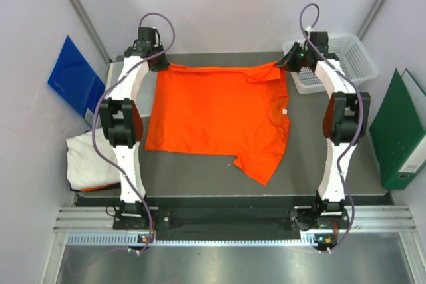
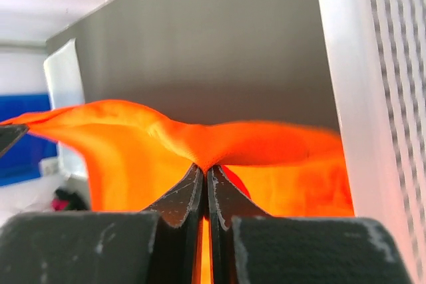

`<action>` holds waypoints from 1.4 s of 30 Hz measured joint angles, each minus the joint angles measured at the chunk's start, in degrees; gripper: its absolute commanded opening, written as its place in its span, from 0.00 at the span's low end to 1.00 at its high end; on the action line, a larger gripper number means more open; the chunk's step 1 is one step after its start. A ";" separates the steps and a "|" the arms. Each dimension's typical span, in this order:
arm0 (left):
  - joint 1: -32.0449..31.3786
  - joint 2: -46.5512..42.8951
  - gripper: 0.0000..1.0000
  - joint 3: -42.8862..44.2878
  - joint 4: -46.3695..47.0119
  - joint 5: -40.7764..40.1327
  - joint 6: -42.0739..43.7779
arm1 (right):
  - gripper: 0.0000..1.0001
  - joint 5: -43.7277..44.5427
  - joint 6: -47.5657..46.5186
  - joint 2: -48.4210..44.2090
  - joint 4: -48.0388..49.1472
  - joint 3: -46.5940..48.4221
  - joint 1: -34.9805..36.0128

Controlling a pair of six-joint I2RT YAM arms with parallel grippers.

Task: Fold and stack the t-shirts

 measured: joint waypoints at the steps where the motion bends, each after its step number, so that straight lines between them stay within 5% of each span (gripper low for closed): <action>1: -0.04 -1.57 0.00 -2.05 -0.13 0.00 -0.11 | 0.00 -1.01 0.31 -1.16 -0.76 -1.46 -0.66; 9: 0.00 -8.44 0.00 -14.25 -4.94 -0.76 -0.87 | 0.00 -9.79 2.51 -10.27 -6.51 -14.27 -3.04; 22: 0.00 -8.52 0.00 -18.12 -10.12 -3.74 -1.57 | 0.00 -10.58 -10.73 -12.24 -30.60 -16.13 -3.02; 23: 0.00 -8.52 0.41 -18.82 -10.21 -3.74 -1.62 | 0.00 -10.10 -11.78 -13.09 -31.54 -16.92 -3.02; 24: 0.00 -8.52 0.68 -19.65 -10.34 -3.72 -1.62 | 0.00 -9.64 -12.63 -14.16 -32.44 -18.05 -3.02; 26: -0.02 -8.50 0.99 -20.74 -10.95 -3.96 -1.55 | 0.00 -8.92 -13.90 -16.85 -33.70 -21.38 -3.02; 34: 0.00 -8.76 0.99 -23.98 -12.72 -10.03 -3.13 | 0.00 -6.60 -16.63 -23.80 -35.74 -38.12 -2.99; 36: 0.00 -8.83 0.99 -23.96 -12.70 -10.71 -3.15 | 0.30 -6.12 -16.96 -23.96 -35.69 -40.83 -2.95; 37: 0.00 -8.85 0.99 -23.85 -12.76 -10.95 -3.15 | 0.50 -5.88 -17.22 -23.96 -35.71 -41.53 -2.93; 38: 0.00 -8.85 0.99 -23.63 -12.81 -11.04 -3.15 | 0.85 -5.18 -17.68 -23.96 -35.85 -42.12 -2.84; 39: 0.00 -8.85 0.99 -23.34 -12.90 -11.08 -3.15 | 0.99 -4.02 -18.53 -23.96 -36.28 -42.32 -2.67; 42: 0.00 -8.85 0.99 -21.68 -13.22 -11.06 -3.15 | 0.99 -0.31 -18.78 -24.30 -36.17 -42.23 -2.60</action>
